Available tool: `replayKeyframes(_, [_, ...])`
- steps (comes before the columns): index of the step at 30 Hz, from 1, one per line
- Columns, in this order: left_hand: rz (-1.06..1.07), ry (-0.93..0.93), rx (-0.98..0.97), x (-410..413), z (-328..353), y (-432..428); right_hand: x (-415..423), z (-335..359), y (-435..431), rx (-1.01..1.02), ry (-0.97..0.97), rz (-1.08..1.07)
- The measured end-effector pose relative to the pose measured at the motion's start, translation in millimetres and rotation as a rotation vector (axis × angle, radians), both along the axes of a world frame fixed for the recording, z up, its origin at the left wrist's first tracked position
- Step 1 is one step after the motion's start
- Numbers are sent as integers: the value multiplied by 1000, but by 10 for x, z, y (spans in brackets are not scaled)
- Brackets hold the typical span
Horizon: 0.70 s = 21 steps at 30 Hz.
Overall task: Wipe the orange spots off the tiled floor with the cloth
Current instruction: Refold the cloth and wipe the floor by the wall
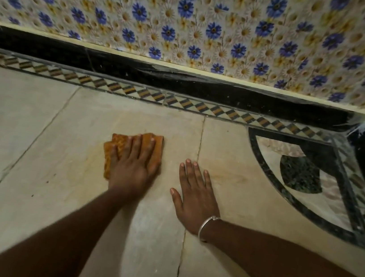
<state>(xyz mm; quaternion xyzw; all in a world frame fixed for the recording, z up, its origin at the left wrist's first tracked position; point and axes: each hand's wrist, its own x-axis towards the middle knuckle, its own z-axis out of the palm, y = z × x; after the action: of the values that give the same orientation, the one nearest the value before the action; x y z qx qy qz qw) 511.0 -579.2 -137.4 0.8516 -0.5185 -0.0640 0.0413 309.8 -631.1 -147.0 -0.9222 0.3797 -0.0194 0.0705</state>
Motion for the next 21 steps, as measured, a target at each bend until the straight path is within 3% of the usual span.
replayKeyframes(4, [178,92,-52,454,-4,244,16,-15,1,34,3,-7])
replayKeyframes(10, [268,-35,-131,41,87,868,72,282,-106,230,155,5])
replayKeyframes(13, [247,2,86,-589,332,1014,118,532,-202,333,164,15])
replayKeyframes(16, [29,46,225,-1229,536,1134,60,864,-382,384,156,32])
replayKeyframes(18, [-47,322,295,-1426,623,1164,-16,1148,-550,392,181,19])
replayKeyframes(19, [-114,478,221,-1493,746,1149,-97,1285,-640,389,188,-2])
replayKeyframes(21, [17,862,-63,-1486,918,970,-222,1552,-836,379,134,-66])
